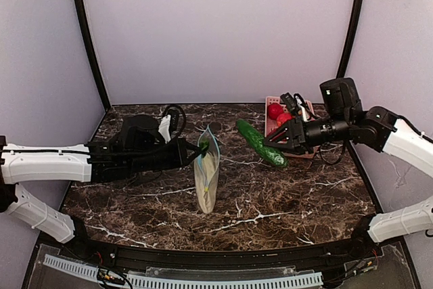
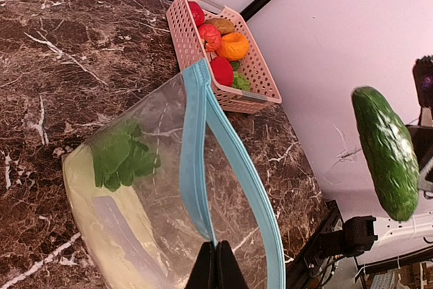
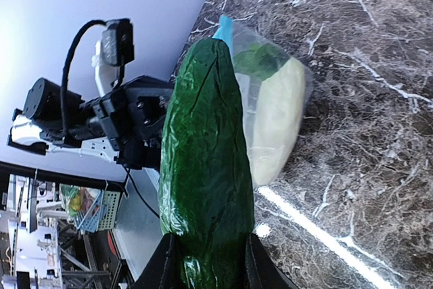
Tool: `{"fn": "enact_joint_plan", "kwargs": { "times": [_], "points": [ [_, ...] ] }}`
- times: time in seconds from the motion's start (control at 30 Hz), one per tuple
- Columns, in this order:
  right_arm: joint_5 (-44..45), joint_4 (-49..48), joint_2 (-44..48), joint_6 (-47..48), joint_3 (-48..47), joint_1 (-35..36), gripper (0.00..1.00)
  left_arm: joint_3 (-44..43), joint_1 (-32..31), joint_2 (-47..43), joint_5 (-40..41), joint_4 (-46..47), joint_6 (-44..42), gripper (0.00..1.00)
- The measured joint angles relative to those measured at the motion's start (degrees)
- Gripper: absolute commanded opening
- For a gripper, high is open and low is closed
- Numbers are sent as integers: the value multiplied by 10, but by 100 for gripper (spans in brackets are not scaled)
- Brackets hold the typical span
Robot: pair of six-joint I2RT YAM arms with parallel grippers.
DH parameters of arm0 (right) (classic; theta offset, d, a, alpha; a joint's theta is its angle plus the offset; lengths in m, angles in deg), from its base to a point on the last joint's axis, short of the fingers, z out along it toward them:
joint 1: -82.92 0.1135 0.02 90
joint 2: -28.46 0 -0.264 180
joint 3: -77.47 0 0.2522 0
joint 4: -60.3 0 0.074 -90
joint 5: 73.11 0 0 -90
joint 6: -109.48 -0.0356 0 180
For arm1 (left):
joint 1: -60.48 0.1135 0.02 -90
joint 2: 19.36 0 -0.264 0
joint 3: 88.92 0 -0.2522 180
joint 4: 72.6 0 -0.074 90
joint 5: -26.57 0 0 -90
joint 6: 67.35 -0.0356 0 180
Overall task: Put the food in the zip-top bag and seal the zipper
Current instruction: Place the fake vegetable in the zipper food storage bag.
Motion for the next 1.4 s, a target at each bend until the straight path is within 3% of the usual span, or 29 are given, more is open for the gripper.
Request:
{"fn": "enact_joint_plan", "kwargs": {
  "times": [0.23,0.53,0.9,1.4],
  "points": [
    [19,-23,-13,-72,2,83,11,-1,-29,46,49,26,15,1],
    [40,-26,-76,-139,-2,137,9,-1,-40,67,64,49,26,1],
    [91,2,-131,-214,-46,152,8,-1,-41,70,63,55,26,1],
    [150,39,-259,-241,-171,153,8,-1,-47,70,51,54,19,1]
  ]
}}
